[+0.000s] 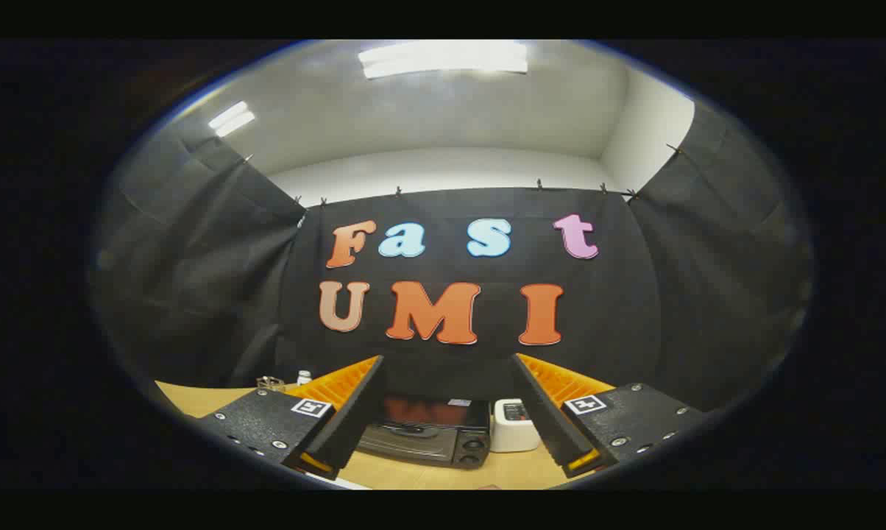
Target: Open the toaster oven, put the food inside, and close the toaster oven door.
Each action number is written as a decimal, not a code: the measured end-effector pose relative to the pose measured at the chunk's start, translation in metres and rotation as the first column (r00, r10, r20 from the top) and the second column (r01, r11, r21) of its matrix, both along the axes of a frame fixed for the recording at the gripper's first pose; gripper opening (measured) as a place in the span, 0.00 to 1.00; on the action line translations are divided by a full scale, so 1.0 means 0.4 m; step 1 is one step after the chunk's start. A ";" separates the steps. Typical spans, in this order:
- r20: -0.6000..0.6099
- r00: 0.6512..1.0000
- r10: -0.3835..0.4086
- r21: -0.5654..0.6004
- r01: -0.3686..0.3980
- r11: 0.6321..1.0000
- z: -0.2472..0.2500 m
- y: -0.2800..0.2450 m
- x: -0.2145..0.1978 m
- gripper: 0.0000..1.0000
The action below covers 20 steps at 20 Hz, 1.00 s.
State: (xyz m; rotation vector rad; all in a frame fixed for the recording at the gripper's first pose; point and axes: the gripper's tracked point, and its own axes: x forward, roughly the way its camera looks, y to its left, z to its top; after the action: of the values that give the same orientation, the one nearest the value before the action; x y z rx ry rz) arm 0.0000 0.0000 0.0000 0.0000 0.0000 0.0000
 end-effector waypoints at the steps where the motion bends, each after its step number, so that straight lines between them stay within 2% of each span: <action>1: 0.002 1.000 0.005 -0.004 -0.005 1.000 0.010 0.002 -0.008 0.99; 6: 0.027 0.999 0.027 0.039 -0.028 0.999 0.049 0.005 -0.026 0.99; 20: 0.009 0.997 0.080 0.012 -0.080 0.997 0.035 0.082 -0.007 1.00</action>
State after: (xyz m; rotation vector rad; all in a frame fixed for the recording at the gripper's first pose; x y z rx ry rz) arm -0.0027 0.0326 0.0138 0.0127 -0.0088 0.0797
